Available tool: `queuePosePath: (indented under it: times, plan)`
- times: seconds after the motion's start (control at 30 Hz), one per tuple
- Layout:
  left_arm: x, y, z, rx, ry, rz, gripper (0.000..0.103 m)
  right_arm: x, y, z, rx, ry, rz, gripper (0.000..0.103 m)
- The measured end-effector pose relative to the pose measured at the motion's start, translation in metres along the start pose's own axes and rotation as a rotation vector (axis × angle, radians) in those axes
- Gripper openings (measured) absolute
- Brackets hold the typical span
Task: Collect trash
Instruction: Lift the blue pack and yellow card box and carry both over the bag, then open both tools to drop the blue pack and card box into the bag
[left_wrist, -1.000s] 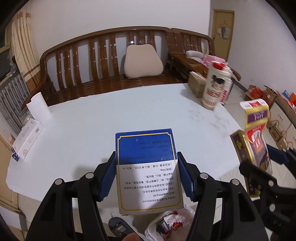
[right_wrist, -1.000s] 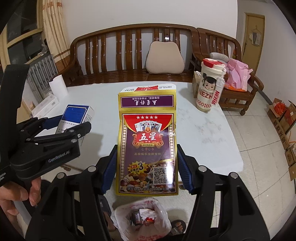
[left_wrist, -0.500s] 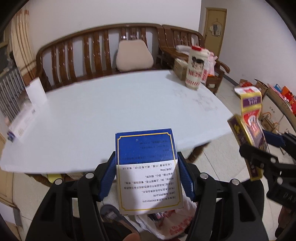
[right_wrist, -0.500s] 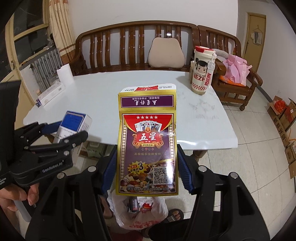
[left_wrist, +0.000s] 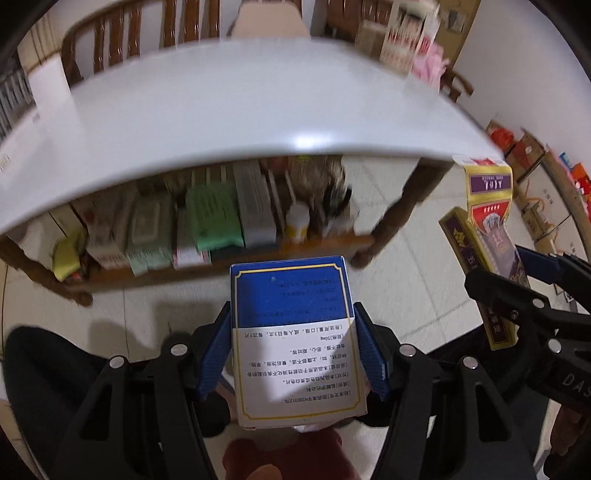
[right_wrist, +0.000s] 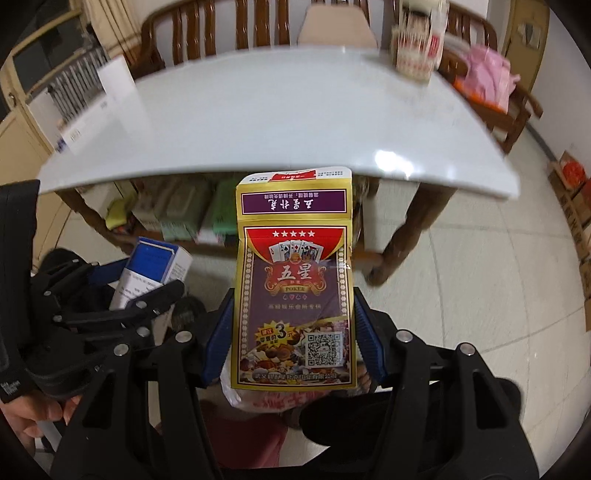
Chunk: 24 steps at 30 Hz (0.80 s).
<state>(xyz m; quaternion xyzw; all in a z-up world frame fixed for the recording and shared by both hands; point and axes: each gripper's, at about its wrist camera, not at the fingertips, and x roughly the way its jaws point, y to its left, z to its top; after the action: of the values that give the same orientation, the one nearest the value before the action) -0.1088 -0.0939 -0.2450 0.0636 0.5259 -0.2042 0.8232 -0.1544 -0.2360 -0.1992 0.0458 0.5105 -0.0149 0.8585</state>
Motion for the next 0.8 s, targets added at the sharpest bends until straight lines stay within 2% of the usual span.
queuePosePath:
  times: [0.4, 0.6, 0.8]
  plan:
    - [0.128, 0.005, -0.054, -0.073, 0.262, 0.035, 0.061, 0.124, -0.012, -0.041, 0.084, 0.228, 0.014, 0.058]
    - [0.169, 0.010, -0.072, -0.106, 0.393, 0.021, 0.061, 0.170, -0.018, -0.055, 0.142, 0.314, 0.054, 0.058]
    - [0.194, 0.011, -0.086, -0.122, 0.459, 0.013, 0.061, 0.200, -0.019, -0.060, 0.191, 0.371, 0.068, 0.058]
